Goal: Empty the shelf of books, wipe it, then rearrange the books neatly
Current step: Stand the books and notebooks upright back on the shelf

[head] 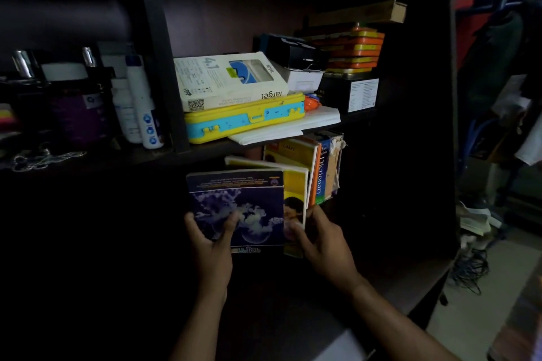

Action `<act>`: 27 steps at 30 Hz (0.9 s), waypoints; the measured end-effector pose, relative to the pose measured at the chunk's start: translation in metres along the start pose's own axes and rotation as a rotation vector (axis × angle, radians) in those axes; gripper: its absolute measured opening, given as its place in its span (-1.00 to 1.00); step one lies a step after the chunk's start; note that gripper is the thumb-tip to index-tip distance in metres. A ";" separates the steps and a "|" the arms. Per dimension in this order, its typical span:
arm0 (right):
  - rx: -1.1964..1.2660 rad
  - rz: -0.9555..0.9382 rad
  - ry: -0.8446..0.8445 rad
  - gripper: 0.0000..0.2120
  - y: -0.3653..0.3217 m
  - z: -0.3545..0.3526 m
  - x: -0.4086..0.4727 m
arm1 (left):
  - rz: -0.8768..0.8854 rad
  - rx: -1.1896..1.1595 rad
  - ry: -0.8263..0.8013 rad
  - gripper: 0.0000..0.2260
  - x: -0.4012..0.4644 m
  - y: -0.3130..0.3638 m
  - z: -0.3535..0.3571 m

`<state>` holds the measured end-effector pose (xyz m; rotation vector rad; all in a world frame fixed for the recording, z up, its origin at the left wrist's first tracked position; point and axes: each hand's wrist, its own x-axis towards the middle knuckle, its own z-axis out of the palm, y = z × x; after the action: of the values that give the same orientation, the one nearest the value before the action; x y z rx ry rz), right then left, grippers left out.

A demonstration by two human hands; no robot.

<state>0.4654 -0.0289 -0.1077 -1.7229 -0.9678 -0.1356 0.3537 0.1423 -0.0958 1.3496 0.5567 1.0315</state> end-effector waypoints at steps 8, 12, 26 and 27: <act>-0.162 0.045 0.257 -0.74 0.015 0.001 0.007 | 0.044 -0.013 -0.007 -0.31 -0.001 0.000 0.001; -0.232 0.114 0.247 -0.78 0.018 0.008 0.025 | 0.029 -0.014 -0.012 -0.31 0.000 -0.002 0.001; -0.050 0.065 -0.011 -0.69 -0.003 0.009 0.015 | 0.010 0.013 -0.077 -0.24 0.002 -0.008 0.004; -0.075 0.041 -0.051 -0.69 -0.005 0.009 0.012 | 0.010 0.023 -0.084 -0.25 0.002 -0.008 0.004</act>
<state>0.4666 -0.0145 -0.1016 -1.8212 -0.9750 -0.1025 0.3604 0.1431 -0.1018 1.4106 0.5006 0.9742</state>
